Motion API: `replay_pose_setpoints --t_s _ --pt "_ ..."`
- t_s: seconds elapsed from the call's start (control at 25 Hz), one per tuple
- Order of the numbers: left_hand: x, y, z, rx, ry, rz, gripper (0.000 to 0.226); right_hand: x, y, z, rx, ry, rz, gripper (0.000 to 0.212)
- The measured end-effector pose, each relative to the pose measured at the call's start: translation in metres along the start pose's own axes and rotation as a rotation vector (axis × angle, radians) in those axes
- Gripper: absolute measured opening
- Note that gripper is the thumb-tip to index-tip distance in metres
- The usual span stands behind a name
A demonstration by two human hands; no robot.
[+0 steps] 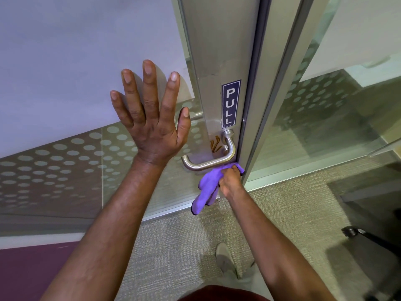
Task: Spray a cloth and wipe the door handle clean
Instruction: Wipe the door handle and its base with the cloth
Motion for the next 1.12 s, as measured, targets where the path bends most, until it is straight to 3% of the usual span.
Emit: replay_pose_setpoints --t_s 0.16,0.28,0.48,0.56,0.68,0.84,1.12 --pt "0.0 0.001 0.0 0.0 -0.012 -0.01 0.057 -0.005 0.031 0.021 -0.116 -0.131 -0.01 0.042" --pt "0.0 -0.001 -0.001 0.003 -0.025 -0.014 0.057 -0.01 0.048 0.042 -0.206 -0.072 -0.1 0.05" --pt "0.0 -0.002 -0.002 -0.002 -0.04 -0.007 0.056 -0.01 0.05 0.031 -0.159 -0.044 -0.079 0.024" --pt "0.001 -0.001 -0.003 -0.01 -0.037 -0.007 0.055 -0.011 0.041 0.016 -0.147 -0.037 -0.087 0.033" --pt "0.0 -0.002 -0.002 -0.008 -0.028 -0.007 0.055 -0.024 0.046 -0.001 -0.146 0.073 -0.248 0.038" --pt "0.0 -0.001 -0.003 0.005 -0.013 -0.015 0.055 -0.058 0.072 -0.019 -0.149 0.064 -0.41 0.068" --pt "-0.001 -0.001 -0.002 0.004 0.0 -0.018 0.055 -0.125 0.114 -0.021 -0.099 0.116 -0.7 0.069"
Point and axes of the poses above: each hand's wrist, its own y-axis away from the middle knuckle, its own z-axis out of the palm, x = y × z, the point moved 10 cm from there along -y, towards the middle knuckle, and after that the axes turned 1 degree about y, right-handed, at the moved point
